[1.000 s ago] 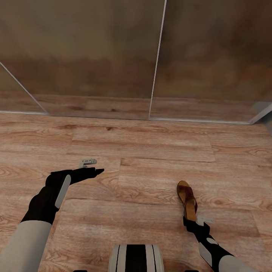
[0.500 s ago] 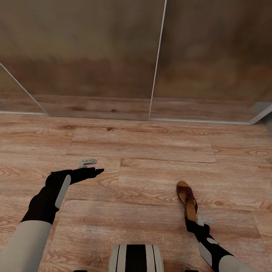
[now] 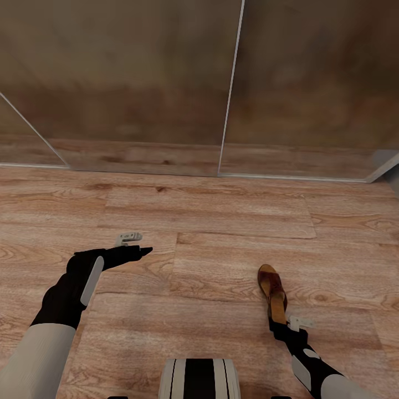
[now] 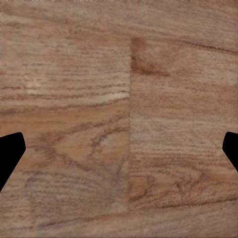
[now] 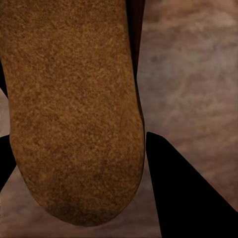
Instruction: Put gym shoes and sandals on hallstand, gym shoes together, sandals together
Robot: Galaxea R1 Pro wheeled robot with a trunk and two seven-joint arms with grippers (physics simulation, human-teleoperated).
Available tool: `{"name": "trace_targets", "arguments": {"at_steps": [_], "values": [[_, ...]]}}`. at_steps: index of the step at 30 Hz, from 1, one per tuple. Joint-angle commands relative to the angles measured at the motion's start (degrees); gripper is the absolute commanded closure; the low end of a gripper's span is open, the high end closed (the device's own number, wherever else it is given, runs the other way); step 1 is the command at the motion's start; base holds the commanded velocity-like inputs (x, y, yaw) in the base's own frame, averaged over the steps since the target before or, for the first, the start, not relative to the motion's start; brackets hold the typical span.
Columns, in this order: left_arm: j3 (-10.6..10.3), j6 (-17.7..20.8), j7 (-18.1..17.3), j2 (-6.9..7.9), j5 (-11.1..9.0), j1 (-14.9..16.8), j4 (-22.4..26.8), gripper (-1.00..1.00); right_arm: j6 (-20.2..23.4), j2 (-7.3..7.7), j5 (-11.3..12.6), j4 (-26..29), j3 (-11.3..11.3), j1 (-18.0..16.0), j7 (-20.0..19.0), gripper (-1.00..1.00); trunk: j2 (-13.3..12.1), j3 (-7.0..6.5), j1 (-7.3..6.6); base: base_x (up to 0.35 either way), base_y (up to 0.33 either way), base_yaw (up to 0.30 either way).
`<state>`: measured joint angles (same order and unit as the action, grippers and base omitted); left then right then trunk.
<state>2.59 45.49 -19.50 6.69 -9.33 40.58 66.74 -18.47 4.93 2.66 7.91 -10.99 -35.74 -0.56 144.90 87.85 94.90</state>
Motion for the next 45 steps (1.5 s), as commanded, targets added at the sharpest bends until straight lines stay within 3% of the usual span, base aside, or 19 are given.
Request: {"name": "trace_targets", "arguments": {"at_steps": [1,20,33,39,40,44,45], "values": [[0.10,0.39,-0.01,-0.01,-0.34,0.03,0.04,-1.00,-0.17,-0.01,0.32,-0.09,0.44,-0.03,-0.24,1.00,0.01,0.03,-0.01,0.000,0.000,0.000],[0.22,0.39,-0.01,0.02,-0.34,0.11,0.14,-1.00,-0.16,-0.09,0.32,0.36,0.33,-0.03,-0.32,1.00,0.01,0.02,-0.01,0.000,0.000,0.000],[0.15,0.48,-0.01,0.01,-0.34,0.11,0.18,-1.00,0.06,0.06,0.32,1.44,0.11,-0.03,-0.29,1.00,-0.16,-3.88,-0.34,0.000,0.000,0.000],[-0.02,0.39,-0.02,-0.07,-0.37,-0.06,0.08,-1.00,0.29,-0.12,0.40,9.98,0.01,-0.03,-0.31,1.00,-0.24,-5.77,-0.50,0.000,0.000,0.000],[0.00,0.30,-0.05,-0.09,-0.36,-0.22,0.07,-1.00,1.81,-0.31,0.41,14.26,0.02,-0.03,-0.31,1.00,-0.26,-6.09,-0.52,0.000,0.000,0.000],[0.03,-1.95,-0.02,-0.10,-0.35,-0.37,-0.15,-1.00,9.82,-0.48,0.32,22.62,0.27,-0.03,-0.31,1.00,-0.31,-7.35,-0.62,0.000,0.000,0.000],[0.04,-3.73,0.02,-0.10,-0.41,-0.47,-0.38,-1.00,14.02,-0.53,0.27,27.72,0.32,-0.03,-0.31,1.00,-0.32,-7.66,-0.65,0.000,0.000,0.000]]}}
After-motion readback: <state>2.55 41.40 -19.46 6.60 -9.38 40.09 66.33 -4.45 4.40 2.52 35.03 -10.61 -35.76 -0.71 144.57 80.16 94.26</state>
